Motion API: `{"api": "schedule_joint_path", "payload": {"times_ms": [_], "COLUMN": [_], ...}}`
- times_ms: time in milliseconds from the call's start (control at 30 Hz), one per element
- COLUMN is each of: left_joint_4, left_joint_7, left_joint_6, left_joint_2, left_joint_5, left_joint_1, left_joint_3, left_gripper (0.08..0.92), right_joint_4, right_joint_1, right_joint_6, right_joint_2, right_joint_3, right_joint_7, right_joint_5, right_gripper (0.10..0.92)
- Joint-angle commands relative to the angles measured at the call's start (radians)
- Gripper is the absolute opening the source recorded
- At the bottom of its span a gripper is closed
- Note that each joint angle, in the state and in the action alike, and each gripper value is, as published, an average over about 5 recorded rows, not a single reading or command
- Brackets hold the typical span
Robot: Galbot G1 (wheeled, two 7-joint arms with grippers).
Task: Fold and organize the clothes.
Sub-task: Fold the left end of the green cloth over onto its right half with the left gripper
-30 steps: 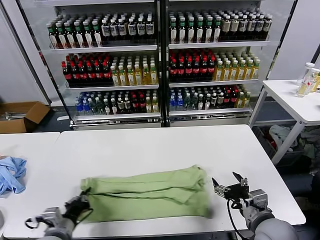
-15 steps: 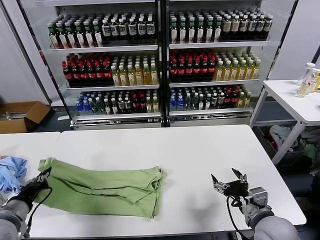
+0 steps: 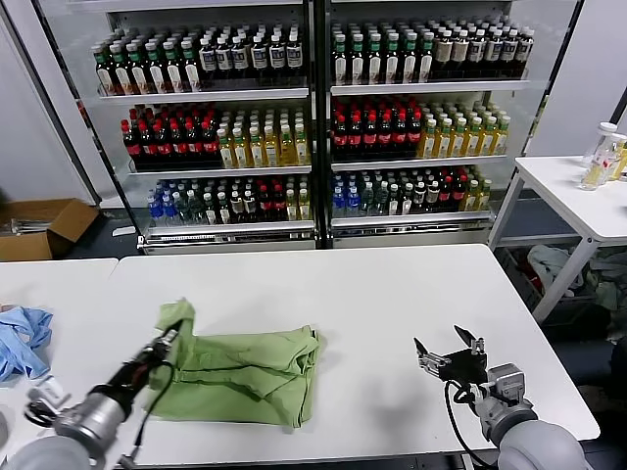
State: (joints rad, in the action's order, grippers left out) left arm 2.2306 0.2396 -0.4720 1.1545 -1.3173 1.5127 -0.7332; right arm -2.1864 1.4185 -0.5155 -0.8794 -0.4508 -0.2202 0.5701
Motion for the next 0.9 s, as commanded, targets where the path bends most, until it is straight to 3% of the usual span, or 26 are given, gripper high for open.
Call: {"api": "schedule_joint_path", "payload": {"times_ms": [33,467,733,900], "left_joint_4": [-0.089,-0.151,-0.030,0.005], "left_joint_7": [0.014,-0.070,-0.131,-0.107], "left_joint_6": [0.027,0.009,-0.017,0.006], "left_joint_2": [0.108,0.104,0.064,0.037], "left_joint_5": [0.060,0.206,0.218,0.306], "left_joint_1": [-0.091,-0.163,-0.096,-0.058], "left_joint_3": [0.263,0.348,0.312,0.224], "left_gripper": [0.095,0.112,0.321,0.469], "right_joint_4": [0.005,0.025,0.036,0.043], "right_joint_1": [-0.004,-0.027,-0.038,-0.046], "right_joint_6": [0.004,0.014,0.015,0.015], "right_joint_2": [0.003,0.001,0.004,0.004], "right_joint_3": [0.002,0.021,0.028,0.031], "right_joint_7": [0.002,0.005,0.005,0.005], "right_joint_5": [-0.001,0.009,0.013,0.016], "right_gripper": [0.823,0.823,0.823,0.823]}}
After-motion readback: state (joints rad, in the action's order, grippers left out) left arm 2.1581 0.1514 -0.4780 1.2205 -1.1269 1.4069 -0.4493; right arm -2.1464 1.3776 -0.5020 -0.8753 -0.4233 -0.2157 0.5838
